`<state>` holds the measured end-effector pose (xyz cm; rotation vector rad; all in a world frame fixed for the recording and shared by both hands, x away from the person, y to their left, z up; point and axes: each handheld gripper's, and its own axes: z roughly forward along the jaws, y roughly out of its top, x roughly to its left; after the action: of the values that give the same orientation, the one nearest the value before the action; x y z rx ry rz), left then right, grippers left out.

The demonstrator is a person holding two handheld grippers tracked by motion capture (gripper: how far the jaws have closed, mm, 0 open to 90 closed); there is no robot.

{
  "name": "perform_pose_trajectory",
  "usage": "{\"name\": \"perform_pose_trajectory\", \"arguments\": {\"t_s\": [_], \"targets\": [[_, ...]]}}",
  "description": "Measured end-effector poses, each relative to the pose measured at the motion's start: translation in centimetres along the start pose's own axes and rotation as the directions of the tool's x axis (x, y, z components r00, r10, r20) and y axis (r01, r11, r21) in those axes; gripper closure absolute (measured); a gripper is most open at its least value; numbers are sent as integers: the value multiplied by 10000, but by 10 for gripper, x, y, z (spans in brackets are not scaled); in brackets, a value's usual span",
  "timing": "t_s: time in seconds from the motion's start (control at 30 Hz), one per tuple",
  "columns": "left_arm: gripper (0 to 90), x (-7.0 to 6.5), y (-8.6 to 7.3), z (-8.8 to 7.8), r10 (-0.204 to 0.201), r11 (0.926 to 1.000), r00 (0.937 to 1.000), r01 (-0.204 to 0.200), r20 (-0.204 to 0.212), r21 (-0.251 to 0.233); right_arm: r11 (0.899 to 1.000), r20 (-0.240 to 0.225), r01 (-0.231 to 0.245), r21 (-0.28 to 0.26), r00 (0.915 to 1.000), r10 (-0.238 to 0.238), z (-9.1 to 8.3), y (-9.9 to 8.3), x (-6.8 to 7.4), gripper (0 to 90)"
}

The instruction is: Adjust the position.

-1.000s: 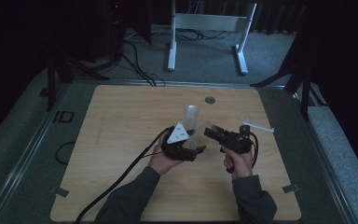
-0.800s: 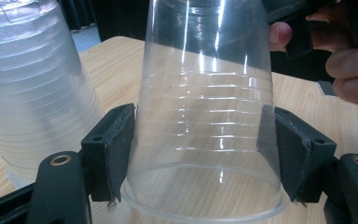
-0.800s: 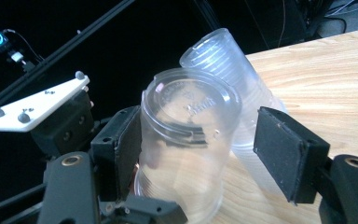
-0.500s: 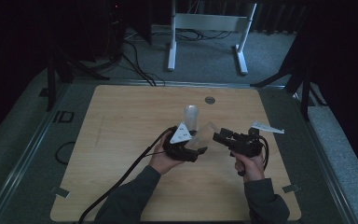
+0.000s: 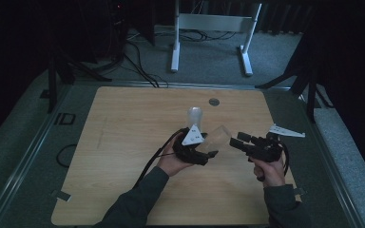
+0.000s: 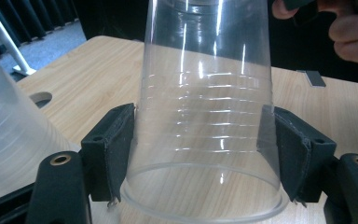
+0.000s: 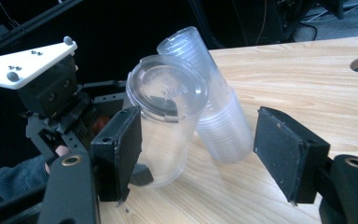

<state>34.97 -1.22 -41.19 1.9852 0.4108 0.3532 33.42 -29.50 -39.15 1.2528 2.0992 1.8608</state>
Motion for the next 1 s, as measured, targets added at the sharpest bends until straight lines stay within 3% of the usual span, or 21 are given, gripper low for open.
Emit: {"name": "perform_pose_trajectory", "arguments": {"t_s": [0.2,0.4,0.8,1.0], "targets": [[288,3,-1,-1,-6,9998,10000,6,2,186,9996,-69,-40,284,10000,42,-3,-1,-5,352],[289,4,-3,1,196,9984,9998,-198,38,533,9951,-3,315,933,9995,-316,3,-3,-5,359],[292,9,-4,2,407,9947,9991,-417,121,938,9821,116,947,1629,9951,-978,-4,2,-10,354],[292,10,-3,1,452,9924,9986,-480,270,1134,9772,-41,1068,1834,9942,-1079,-1,2,-9,315]]}}
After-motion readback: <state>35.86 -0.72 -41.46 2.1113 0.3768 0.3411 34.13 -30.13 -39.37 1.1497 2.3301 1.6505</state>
